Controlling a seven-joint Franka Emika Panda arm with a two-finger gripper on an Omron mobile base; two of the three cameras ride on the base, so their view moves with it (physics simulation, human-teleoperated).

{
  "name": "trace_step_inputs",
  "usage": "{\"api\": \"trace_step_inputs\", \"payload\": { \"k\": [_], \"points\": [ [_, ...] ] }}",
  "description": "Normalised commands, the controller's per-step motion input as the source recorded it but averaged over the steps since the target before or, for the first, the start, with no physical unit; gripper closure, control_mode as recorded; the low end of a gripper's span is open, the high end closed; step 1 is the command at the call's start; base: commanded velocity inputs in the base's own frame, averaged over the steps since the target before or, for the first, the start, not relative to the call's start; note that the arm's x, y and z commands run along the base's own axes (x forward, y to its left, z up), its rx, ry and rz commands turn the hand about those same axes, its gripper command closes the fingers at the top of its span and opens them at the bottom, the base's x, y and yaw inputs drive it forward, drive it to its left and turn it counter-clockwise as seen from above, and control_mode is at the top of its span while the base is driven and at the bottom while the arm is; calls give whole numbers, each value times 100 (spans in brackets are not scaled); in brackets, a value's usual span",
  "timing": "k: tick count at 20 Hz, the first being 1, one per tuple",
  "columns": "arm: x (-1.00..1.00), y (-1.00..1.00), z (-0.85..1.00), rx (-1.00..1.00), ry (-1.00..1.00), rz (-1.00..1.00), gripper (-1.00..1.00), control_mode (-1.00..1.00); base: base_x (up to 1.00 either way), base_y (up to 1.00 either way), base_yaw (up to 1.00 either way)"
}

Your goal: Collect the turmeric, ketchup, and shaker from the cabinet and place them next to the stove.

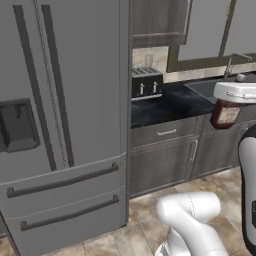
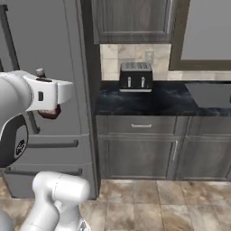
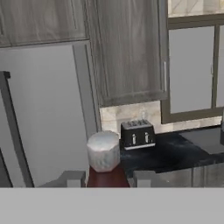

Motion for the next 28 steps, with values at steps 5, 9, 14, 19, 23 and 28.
{"api": "trace_step_inputs", "payload": {
  "k": [5, 9, 14, 19, 23, 28],
  "points": [
    [0, 0, 0, 0, 0, 0, 100, 100, 0, -100, -9],
    [0, 0, 0, 0, 0, 0, 100, 100, 0, -100, -13],
    [0, 0, 0, 0, 0, 0, 100, 100, 2, -100, -15],
    [0, 0, 0, 0, 0, 0, 100, 100, 17, -99, -20],
    [0, 0, 0, 0, 0, 0, 100, 100, 28, -97, -23],
    [0, 0, 0, 0, 0, 0, 100, 100, 30, -100, -22]
  ]
}}
